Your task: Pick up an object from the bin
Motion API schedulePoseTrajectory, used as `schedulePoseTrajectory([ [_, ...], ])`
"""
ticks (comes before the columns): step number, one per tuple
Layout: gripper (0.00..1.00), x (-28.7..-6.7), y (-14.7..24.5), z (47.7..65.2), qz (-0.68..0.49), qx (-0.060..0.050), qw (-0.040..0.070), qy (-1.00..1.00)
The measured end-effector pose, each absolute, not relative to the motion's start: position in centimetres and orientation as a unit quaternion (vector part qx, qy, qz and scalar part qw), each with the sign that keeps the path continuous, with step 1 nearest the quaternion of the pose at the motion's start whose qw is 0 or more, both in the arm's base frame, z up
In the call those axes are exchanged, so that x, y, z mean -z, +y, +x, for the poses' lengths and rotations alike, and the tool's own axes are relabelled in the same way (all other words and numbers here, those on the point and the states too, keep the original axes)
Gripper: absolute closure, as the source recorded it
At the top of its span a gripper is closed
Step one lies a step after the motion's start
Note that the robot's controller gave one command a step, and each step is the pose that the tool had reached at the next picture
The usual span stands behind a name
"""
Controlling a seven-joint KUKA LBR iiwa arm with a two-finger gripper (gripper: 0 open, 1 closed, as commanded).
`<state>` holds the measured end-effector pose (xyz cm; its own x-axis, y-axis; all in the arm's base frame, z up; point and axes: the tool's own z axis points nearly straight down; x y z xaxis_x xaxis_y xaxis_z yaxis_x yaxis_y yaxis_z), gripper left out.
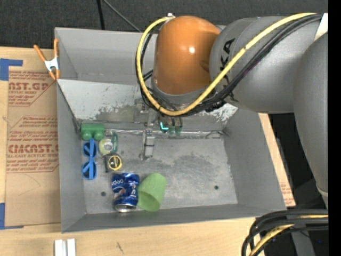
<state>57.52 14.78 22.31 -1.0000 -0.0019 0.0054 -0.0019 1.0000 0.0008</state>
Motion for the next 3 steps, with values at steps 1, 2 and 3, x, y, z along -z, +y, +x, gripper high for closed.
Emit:
schedulePoseTrajectory([
  [1,0.00,-7.5,15.2,56.3,0.201,0.000,0.000,-0.980],
  [2,0.00,-6.9,17.0,50.6,0.230,0.001,0.001,-0.973],
  [3,1.00,-6.9,16.9,50.8,0.229,0.001,0.000,-0.974],
])
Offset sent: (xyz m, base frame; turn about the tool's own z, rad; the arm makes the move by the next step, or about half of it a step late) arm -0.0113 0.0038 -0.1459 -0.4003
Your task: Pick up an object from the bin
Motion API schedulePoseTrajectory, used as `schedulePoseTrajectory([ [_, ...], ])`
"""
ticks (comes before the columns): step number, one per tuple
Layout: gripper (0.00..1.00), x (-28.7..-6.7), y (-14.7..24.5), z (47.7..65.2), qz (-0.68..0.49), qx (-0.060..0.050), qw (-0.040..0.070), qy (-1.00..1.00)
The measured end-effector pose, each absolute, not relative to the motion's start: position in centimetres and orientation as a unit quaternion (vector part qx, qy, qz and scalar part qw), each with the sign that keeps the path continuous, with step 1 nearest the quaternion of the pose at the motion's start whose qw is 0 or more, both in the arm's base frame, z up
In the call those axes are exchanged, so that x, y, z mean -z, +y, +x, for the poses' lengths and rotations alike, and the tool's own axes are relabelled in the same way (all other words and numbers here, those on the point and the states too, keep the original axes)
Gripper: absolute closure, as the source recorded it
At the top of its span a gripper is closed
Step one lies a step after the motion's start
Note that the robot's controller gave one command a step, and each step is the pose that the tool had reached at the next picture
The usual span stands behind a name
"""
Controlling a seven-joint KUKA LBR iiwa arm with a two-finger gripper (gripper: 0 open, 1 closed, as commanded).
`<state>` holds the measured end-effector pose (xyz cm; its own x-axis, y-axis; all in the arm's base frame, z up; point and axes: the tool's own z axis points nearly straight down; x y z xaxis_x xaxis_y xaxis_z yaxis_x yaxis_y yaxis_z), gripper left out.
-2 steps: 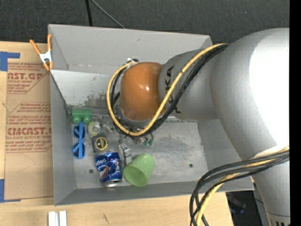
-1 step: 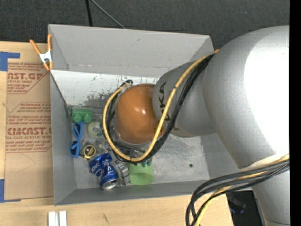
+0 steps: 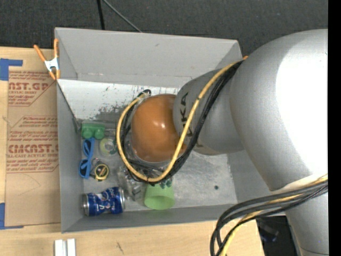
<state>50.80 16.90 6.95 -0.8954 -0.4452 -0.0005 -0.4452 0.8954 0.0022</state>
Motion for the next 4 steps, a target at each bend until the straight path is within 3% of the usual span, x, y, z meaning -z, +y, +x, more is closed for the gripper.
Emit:
schedulePoseTrajectory([
  [1,1.00,-6.9,12.6,48.8,0.062,0.000,0.001,-0.998],
  [2,0.00,-7.0,12.7,49.0,0.062,0.001,-0.002,-0.998],
  [3,0.00,-10.2,13.4,49.3,0.212,0.000,-0.001,-0.977],
  [4,0.00,-9.7,4.8,48.0,0.263,-0.001,0.000,-0.965],
])
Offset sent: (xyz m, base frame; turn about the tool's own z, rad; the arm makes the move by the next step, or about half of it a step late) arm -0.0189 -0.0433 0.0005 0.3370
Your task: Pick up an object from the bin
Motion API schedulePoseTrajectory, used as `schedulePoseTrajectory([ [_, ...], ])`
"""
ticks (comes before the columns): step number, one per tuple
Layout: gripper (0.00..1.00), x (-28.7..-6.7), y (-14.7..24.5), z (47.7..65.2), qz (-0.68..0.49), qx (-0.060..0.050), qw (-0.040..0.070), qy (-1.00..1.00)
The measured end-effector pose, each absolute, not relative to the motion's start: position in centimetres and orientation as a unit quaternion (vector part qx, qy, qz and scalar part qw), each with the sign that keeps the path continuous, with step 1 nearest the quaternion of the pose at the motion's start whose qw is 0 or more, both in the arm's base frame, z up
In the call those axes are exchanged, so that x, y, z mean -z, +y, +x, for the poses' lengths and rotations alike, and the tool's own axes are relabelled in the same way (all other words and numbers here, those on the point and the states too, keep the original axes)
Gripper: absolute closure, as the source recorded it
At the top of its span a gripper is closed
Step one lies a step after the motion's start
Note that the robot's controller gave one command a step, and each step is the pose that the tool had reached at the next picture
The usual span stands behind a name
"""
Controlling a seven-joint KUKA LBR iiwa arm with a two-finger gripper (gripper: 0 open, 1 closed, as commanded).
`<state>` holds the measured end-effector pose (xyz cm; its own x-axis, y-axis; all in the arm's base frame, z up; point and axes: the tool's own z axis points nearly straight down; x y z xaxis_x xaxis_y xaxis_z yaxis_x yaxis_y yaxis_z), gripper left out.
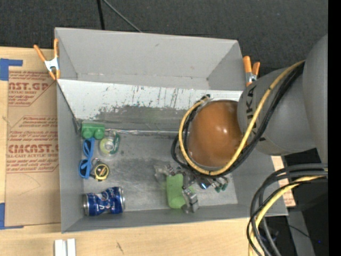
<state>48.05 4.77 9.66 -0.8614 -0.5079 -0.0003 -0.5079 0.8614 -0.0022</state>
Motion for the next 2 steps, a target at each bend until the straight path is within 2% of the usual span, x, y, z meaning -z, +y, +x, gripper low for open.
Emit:
schedulePoseTrajectory([
  [1,1.00,-9.7,5.1,48.0,-0.265,-0.001,0.000,0.964],
  [2,1.00,-9.5,9.7,49.0,-0.482,-0.001,0.001,0.876],
])
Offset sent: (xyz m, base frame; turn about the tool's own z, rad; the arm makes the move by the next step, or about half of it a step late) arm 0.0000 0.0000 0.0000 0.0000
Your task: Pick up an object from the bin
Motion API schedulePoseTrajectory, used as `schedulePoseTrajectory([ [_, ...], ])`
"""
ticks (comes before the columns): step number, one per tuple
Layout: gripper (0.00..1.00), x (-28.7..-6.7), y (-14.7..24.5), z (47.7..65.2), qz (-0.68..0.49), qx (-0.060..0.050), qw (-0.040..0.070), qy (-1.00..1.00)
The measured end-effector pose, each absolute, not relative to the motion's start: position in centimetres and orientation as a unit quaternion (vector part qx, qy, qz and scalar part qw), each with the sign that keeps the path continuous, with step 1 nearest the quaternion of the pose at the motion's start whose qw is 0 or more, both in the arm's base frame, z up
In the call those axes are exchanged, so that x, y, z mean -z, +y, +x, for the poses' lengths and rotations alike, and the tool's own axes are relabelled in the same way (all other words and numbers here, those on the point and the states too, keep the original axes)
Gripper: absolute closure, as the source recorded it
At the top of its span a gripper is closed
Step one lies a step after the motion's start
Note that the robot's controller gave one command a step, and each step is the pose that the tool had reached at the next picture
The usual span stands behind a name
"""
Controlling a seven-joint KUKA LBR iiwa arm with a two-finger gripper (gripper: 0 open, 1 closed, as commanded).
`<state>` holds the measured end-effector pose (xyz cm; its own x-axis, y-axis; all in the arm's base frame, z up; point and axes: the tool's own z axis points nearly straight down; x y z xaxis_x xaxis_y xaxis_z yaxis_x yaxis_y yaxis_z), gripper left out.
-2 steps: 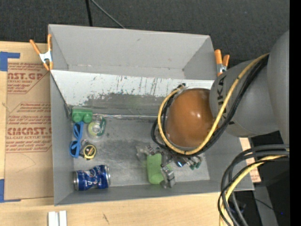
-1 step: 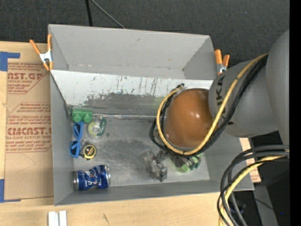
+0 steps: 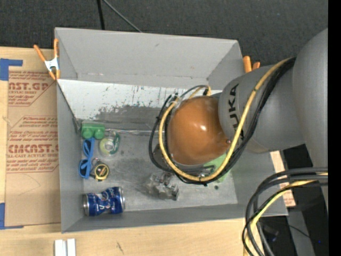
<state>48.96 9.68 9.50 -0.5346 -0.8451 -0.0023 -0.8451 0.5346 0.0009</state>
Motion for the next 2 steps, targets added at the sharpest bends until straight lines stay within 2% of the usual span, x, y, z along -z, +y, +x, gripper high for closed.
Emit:
schedulePoseTrajectory([
  [1,1.00,-13.50,16.34,49.07,-0.489,-0.001,0.003,0.872],
  [2,0.00,-13.30,16.02,49.04,-0.487,-0.001,0.001,0.873],
])
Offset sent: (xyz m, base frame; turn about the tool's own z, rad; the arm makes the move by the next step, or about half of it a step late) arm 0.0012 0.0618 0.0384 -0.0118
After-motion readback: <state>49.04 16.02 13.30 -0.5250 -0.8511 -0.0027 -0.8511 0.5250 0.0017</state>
